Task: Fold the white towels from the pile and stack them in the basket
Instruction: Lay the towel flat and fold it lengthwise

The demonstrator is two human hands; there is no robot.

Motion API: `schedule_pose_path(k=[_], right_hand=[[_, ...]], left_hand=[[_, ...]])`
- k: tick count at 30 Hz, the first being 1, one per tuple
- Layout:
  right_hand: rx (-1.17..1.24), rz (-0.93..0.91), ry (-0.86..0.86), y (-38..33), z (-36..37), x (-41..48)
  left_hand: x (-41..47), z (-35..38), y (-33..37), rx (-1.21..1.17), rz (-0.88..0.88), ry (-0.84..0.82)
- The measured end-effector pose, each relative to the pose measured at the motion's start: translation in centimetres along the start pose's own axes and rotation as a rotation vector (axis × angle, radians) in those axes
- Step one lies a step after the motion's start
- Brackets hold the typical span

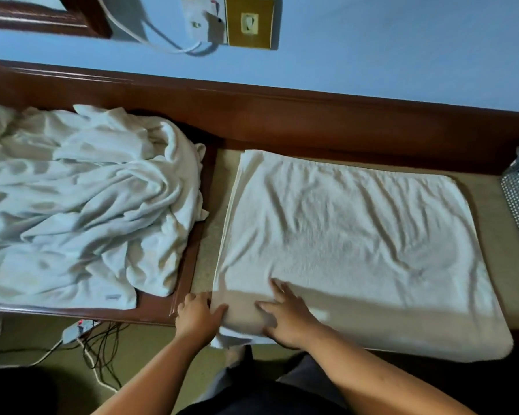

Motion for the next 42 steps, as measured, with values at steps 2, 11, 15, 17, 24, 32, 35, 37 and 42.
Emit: schedule_pose_path(k=[2, 11, 15, 17, 24, 32, 35, 37, 42], right_hand=[[0.01, 0.013, 0.005, -0.1, 0.5, -0.1], [-0.034, 0.127, 0.073, 4.1, 0.3, -3.3], [0.047, 0.25, 0.144, 7.4, -0.1, -5.3], [0.119, 0.335, 0.191, 10.1, -0.6, -6.4], [0.27, 0.588, 0.359, 24.5, -2.3, -14.7], [0.299, 0.809, 0.51, 43.3, -6.6, -24.7], [0.373, 0.854, 0.588, 46.2, -8.6, -25.4], [0.473, 0.853, 0.624, 47.0, -9.8, -24.8], [0.351, 0.76, 0.49, 46.9, -12.0, -22.1]], left_hand=[[1.1, -0.2, 0.1, -0.001, 0.012, -0.103], [-0.6, -0.6, 3.9, 0.265, 0.056, 0.209], [-1.3, 1.9, 9.5, 0.354, 0.451, 0.202], [-1.5, 3.4, 11.8, 0.411, 0.524, 0.086], [-3.8, 8.0, 22.4, 0.468, 0.757, 0.04], [-10.1, 16.5, 38.1, 0.457, 0.764, -0.038], [-12.4, 18.8, 42.2, 0.418, 0.728, -0.081], [-12.9, 19.4, 44.0, 0.382, 0.686, -0.088], [-13.0, 19.3, 46.2, 0.335, 0.581, -0.077]])
Point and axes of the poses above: each hand's wrist, its own x-axis towards the middle knuckle, its own z-axis out of the palm, y = z × x, the point moved 5 cm from there along x, towards the middle knuckle, and after that the axes turned 8 degrees about x, right-handed, at the moved point
